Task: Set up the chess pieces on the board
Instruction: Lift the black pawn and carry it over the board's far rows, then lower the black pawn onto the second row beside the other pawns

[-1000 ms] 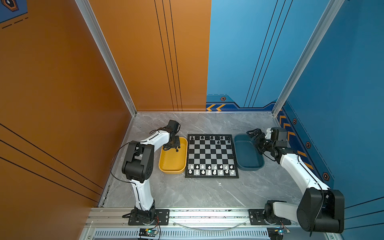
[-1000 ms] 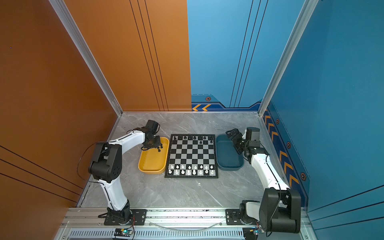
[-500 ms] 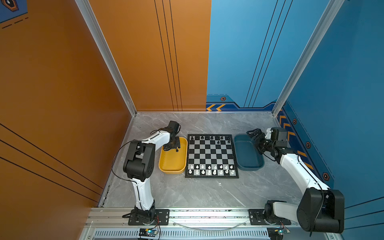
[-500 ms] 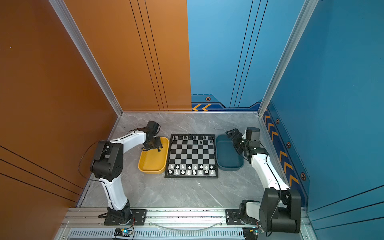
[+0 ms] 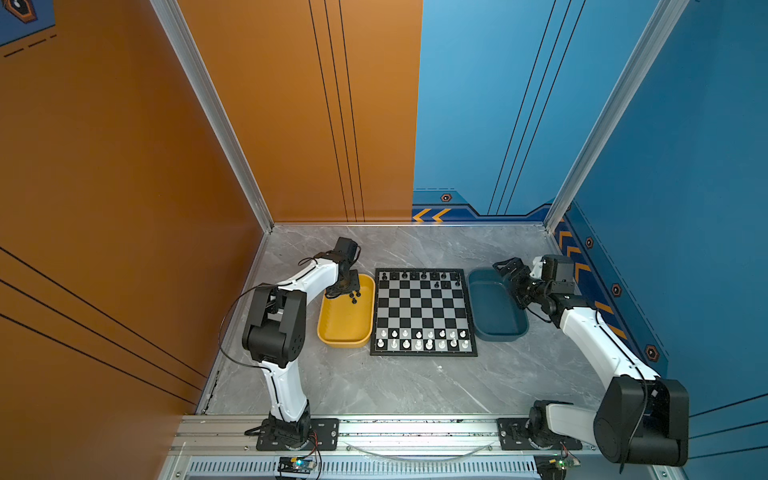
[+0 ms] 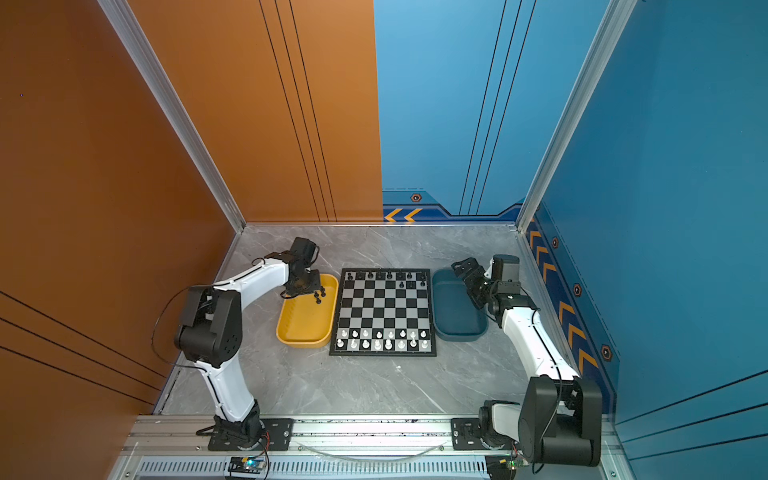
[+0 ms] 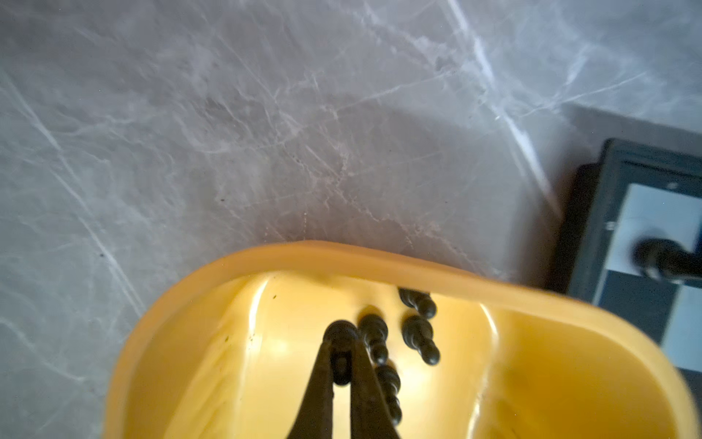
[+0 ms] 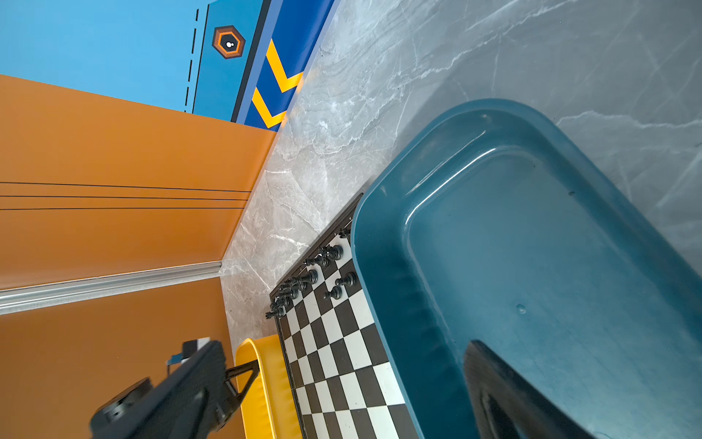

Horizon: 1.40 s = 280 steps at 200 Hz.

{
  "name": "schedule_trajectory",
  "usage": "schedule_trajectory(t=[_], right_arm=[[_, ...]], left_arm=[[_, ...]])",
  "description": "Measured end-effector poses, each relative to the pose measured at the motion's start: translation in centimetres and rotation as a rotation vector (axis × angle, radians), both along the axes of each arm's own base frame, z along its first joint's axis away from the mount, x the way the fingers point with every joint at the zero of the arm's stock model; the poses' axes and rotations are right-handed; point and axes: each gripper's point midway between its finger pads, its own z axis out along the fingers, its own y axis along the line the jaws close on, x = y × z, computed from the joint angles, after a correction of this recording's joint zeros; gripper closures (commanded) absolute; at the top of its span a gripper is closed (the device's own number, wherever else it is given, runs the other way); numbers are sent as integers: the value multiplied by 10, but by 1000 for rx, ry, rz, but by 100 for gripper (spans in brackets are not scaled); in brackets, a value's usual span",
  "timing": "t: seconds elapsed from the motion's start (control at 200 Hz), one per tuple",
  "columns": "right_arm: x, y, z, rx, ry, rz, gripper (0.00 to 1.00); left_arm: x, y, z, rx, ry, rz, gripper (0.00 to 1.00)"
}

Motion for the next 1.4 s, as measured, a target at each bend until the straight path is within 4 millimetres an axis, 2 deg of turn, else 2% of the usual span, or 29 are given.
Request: schedule_trajectory(t=[0.095,0.175,0.36,0.465,0.561,0.656,0.806,0.966,1.121,1.401], right_arm=[[0,0,0,0,-1,0,0],[0,0,0,0,0,0,0],[0,0,0,0,-1,1,0],[0,0,0,0,-1,0,0],[0,-1,0,0,-1,-2,0],[0,-2,0,0,-1,-4,0],[1,-6,0,0,0,-14,0],[1,-8,0,0,-1,-20,0],[1,-8,0,2,-1,-18,0],[1,-9,0,2,0,-22,0]], left_arm=[[5,-13,30,-12,-63,-34,100],[8,-33,54,-23,-116,-85,100],[11,-102,96,-49,-200,-246,100],[11,-140,103,-59,-218,-325,100],[11,-172,92,-62,-199,-390,100],[12,-195,72,-59,-159,-436,100],[8,-223,40,-49,-90,-491,100],[8,-250,27,-58,-71,-540,100],[9,-268,17,-71,-64,-565,100],[9,-271,3,-52,-42,-567,100]])
